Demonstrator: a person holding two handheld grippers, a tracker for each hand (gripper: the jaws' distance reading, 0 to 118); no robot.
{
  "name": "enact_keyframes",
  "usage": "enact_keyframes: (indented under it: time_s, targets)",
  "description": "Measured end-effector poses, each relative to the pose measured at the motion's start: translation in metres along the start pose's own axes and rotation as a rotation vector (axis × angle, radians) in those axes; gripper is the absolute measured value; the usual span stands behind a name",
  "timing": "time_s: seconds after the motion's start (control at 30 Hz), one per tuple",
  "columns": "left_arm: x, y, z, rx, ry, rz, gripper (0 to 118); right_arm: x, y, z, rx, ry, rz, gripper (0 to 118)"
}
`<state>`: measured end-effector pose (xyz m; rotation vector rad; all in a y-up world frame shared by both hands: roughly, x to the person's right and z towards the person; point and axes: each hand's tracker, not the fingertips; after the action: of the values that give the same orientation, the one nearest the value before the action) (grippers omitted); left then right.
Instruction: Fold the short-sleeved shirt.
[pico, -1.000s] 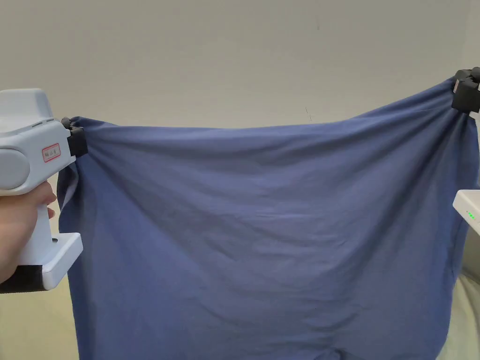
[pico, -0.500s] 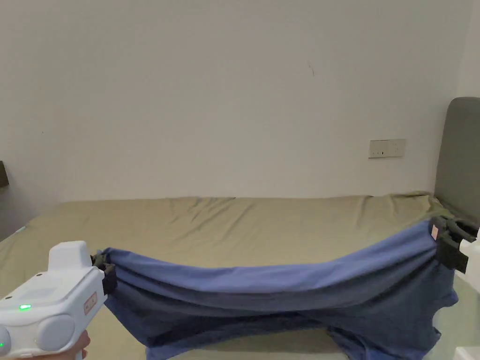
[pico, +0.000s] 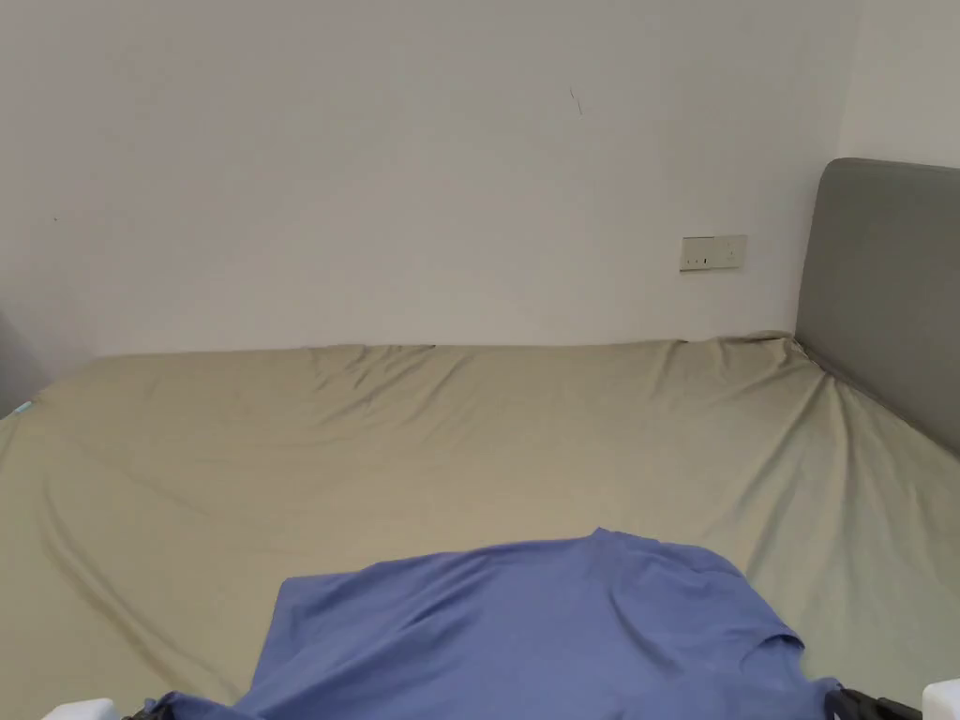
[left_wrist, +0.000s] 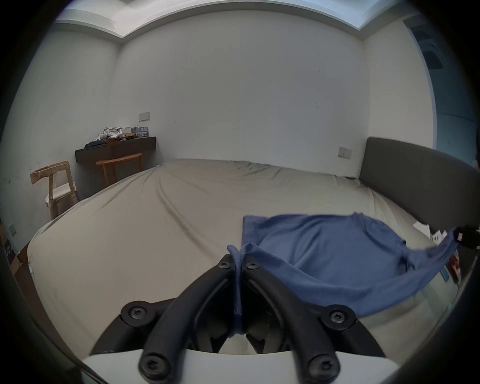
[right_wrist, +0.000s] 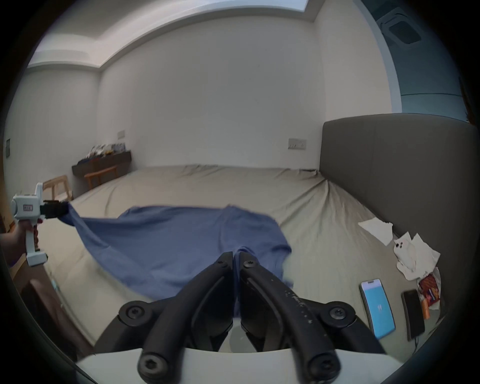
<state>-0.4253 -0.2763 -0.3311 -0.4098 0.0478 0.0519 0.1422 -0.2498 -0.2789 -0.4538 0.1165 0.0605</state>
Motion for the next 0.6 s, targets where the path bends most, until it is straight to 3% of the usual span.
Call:
enact_keyframes:
  time_s: [0.2,0.4,0.5,0.53,0.57,0.6]
  targets:
    - [-0.008,-0.046,0.034,-0.096,-0.011,-0.043,2,0.000,-0.043,0.016,-0.182,0.012,-0.026,6]
    - [-0.019,-0.079,0.015,-0.232,-0.002,-0.045,2,-0.001,-0.077,-0.004,-0.285,-0.033,0.013,6]
    - [-0.016,-0.090,0.008,-0.278,-0.008,-0.054,3,0.003,-0.092,-0.011,-0.329,-0.047,-0.027,7]
    - [-0.014,-0.093,0.007,-0.289,-0.012,-0.051,7,0.004,-0.098,-0.014,-0.336,-0.061,-0.038,7]
    - [-0.013,-0.095,0.007,-0.289,-0.009,-0.050,20,0.006,-0.101,-0.016,-0.342,-0.076,-0.060,10]
    - [-0.012,-0.097,0.008,-0.285,-0.005,-0.042,52,0.007,-0.105,-0.017,-0.338,-0.079,-0.078,25]
